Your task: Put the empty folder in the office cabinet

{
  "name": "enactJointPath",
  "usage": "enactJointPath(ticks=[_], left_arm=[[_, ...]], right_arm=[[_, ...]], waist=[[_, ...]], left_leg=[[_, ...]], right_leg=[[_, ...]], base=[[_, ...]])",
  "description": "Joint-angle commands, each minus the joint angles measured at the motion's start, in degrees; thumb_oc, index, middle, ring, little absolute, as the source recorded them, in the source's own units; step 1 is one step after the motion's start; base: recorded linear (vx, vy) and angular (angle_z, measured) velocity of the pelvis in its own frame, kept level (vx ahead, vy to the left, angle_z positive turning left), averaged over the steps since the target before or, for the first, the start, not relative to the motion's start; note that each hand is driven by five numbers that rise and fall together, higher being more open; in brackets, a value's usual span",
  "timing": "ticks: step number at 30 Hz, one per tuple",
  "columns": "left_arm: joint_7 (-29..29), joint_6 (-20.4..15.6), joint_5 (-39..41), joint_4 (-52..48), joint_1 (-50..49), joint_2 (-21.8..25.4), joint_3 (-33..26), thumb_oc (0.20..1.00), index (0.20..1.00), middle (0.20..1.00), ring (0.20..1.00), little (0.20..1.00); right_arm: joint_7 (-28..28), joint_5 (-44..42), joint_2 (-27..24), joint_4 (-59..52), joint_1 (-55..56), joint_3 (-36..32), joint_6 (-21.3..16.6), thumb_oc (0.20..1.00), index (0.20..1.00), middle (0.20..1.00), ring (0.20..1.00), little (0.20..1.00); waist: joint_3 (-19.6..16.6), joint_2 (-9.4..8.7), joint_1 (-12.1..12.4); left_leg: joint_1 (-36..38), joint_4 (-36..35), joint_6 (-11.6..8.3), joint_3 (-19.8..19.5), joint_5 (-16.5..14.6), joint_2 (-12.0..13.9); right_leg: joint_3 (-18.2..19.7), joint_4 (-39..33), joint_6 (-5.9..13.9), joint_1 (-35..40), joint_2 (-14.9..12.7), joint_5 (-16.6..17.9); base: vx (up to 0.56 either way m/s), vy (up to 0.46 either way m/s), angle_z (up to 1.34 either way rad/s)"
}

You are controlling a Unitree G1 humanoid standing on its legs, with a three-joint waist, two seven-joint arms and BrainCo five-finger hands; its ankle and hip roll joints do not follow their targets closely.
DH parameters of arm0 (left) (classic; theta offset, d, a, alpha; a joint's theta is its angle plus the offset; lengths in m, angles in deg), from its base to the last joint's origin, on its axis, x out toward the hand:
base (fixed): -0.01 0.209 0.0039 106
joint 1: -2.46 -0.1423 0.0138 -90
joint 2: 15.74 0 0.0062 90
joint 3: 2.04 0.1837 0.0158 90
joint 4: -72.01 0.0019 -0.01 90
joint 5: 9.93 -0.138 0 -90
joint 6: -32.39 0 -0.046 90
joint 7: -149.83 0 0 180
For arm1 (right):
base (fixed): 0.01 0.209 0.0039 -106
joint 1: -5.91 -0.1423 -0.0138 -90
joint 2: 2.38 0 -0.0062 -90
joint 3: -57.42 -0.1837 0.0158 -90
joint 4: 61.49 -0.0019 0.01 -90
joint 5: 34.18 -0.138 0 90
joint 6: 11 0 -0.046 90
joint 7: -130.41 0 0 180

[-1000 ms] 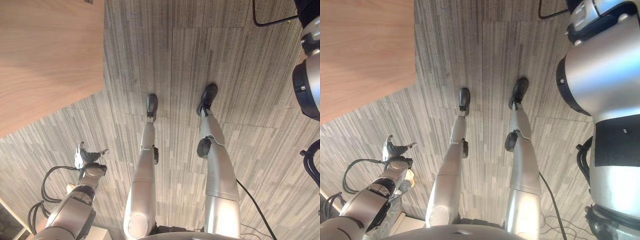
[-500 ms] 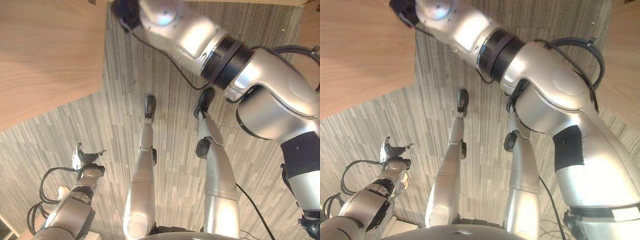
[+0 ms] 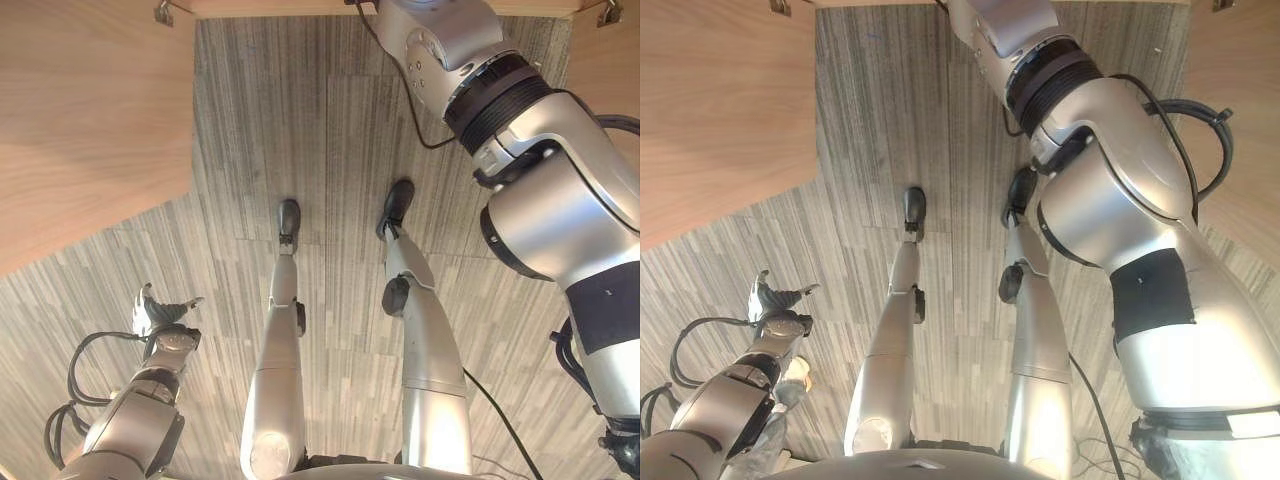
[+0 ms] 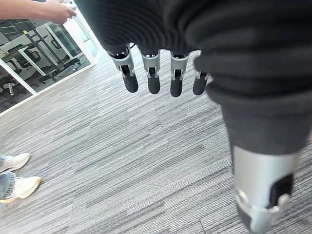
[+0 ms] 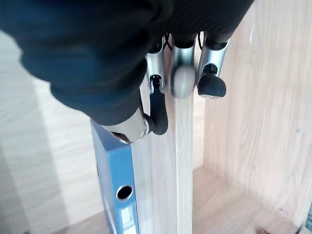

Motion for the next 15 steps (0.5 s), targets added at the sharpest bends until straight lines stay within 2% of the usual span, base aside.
enactJointPath(ticks=[1, 6, 15], left_arm=[[-1.3, 0.4, 1.8, 3.2, -2.5, 4.1, 0.4, 1.000, 1.000, 1.000, 1.000, 1.000], [-1.1, 0.4, 1.2, 3.6, -3.8, 3.8, 0.7, 1.000, 1.000, 1.000, 1.000, 1.000], [-1.0, 0.6, -0.2, 3.3, -4.0, 3.6, 1.6, 1.000, 1.000, 1.000, 1.000, 1.000]], right_arm=[[3.5, -0.8, 3.9, 6.4, -8.8, -0.8, -3.4, 0.200, 0.200, 0.200, 0.200, 0.200], [4.2, -2.0, 3.2, 6.5, -9.1, -2.4, -3.9, 0.200, 0.200, 0.200, 0.200, 0.200], [4.1, -3.2, 3.8, 5.4, -8.7, -3.0, -4.2, 0.200, 0.200, 0.200, 0.200, 0.200]], waist=[[-0.5, -2.82, 1.5], [-0.6, -1.85, 1.8], [-1.5, -1.66, 1.2]], left_leg=[[16.9, -0.6, -3.56, -1.1, -11.5, 2.5], [17.6, -0.6, -3.56, -0.6, -12.1, 2.4], [18.3, -0.6, -3.56, 0.6, -13.8, 2.4]], right_leg=[[3.8, 2.4, 12.97, 4.3, -2.2, -11.7], [3.8, 1.2, 12.93, 5.9, -2.1, -11.4], [3.7, -1.7, 13.17, 7.3, -1.5, -10.1]], base=[[0.00, 0.000, 0.00], [-0.01, 0.010, -0.01], [-0.01, 0.012, -0.03]])
